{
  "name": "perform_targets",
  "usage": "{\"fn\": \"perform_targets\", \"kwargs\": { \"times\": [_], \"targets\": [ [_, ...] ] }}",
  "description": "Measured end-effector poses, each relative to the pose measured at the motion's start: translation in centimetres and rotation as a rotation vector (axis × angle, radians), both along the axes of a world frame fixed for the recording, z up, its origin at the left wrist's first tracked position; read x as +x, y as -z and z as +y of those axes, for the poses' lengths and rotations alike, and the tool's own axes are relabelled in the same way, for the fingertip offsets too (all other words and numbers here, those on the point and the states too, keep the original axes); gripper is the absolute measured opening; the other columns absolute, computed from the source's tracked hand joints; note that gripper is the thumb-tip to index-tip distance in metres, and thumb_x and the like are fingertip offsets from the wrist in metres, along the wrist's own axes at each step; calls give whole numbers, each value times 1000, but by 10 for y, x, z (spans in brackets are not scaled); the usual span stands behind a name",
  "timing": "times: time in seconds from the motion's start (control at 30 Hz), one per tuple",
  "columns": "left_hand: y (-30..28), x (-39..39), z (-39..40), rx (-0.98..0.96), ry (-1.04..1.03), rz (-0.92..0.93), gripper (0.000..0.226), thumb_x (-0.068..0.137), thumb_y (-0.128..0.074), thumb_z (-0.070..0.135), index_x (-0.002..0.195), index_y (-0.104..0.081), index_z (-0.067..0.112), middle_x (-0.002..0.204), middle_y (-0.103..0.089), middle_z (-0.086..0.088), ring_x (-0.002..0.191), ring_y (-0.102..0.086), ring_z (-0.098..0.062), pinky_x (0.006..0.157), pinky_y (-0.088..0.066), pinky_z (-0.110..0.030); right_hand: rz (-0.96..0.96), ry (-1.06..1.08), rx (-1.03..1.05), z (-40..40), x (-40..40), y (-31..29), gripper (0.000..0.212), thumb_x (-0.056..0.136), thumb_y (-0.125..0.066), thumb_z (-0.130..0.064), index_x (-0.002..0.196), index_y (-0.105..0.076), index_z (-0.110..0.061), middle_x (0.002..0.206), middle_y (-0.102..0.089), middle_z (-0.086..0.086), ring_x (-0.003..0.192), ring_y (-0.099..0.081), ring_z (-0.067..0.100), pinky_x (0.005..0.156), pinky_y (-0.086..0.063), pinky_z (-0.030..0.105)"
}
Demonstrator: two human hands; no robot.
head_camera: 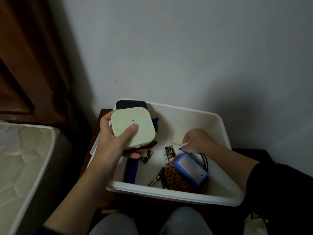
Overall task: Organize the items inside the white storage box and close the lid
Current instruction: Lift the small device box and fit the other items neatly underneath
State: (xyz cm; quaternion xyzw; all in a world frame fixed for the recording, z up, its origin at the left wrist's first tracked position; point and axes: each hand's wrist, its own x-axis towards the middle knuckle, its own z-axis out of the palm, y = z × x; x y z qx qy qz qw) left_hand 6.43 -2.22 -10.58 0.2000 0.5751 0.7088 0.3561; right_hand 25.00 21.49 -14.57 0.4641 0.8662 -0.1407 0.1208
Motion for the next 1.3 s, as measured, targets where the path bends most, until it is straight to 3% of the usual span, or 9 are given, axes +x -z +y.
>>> {"fn": "perform_targets", "kwargs": {
  "times": [0.17,0.27,0.43,0.57,0.7,0.93,1.07,1.23,1.3],
  "targets": [
    [0,0,0,-8,5,3,53,92,-80,23,124,-50,53,129,-64,4,100,-78,-21,53,-63,-42,-169,-63,191,-2,-7,3,42,77,-81,-52,79,-56,-18,76,-58,-2,77,-62,18,63,-52,31],
    [0,1,0,-8,1,0,53,93,-80,23,124,-50,53,128,-63,5,100,-78,-21,52,-63,-42,-193,-255,408,-14,-22,1,36,87,-67,-56,81,-53,-23,74,-50,-3,80,-59,21,67,-41,32],
    [-3,1,-1,-10,-32,-29,54,93,-80,23,132,-49,45,128,-64,5,101,-78,-20,54,-63,-42,39,-675,-258,-53,-43,0,25,92,-68,-52,106,-76,-33,104,-70,-15,97,-64,7,87,-55,33],
    [-6,1,-1,-2,-56,-50,57,94,-78,20,138,-47,39,132,-62,3,101,-77,-17,52,-62,-39,4,-1030,-230,-85,-48,11,41,89,-74,-51,122,-72,-27,114,-69,-2,106,-62,20,86,-54,37],
    [-7,1,-1,0,-66,-55,60,94,-77,19,142,-45,36,136,-60,2,101,-77,-16,51,-61,-37,22,-1188,-239,-107,-53,13,24,93,-75,-26,115,-76,-17,105,-74,7,93,-71,27,78,-59,42],
    [-8,0,-2,5,-82,-77,60,95,-77,19,143,-45,35,136,-62,0,104,-77,-20,51,-61,-37,-185,-1055,-79,-101,-62,14,9,96,-66,-11,99,-74,-8,94,-68,10,86,-66,27,76,-57,41],
    [-8,0,-3,-12,-79,-76,61,94,-77,20,143,-45,37,136,-62,0,107,-76,-23,53,-62,-38,-177,-720,24,-79,-64,16,24,96,-67,-19,114,-77,-29,118,-70,-1,109,-64,22,95,-53,39],
    [-10,1,-2,-9,-85,-82,62,95,-77,19,144,-44,36,136,-61,0,103,-77,-20,52,-62,-37,-230,-415,245,-66,-65,28,32,88,-74,-11,119,-73,-16,125,-65,7,119,-58,26,102,-47,37],
    [-10,1,-2,-12,-87,-80,62,95,-77,19,144,-44,36,136,-62,0,103,-77,-19,52,-62,-38,-130,-314,194,-65,-61,29,44,86,-75,-27,128,-68,-17,133,-57,8,128,-49,27,108,-42,38]
  ]
}}
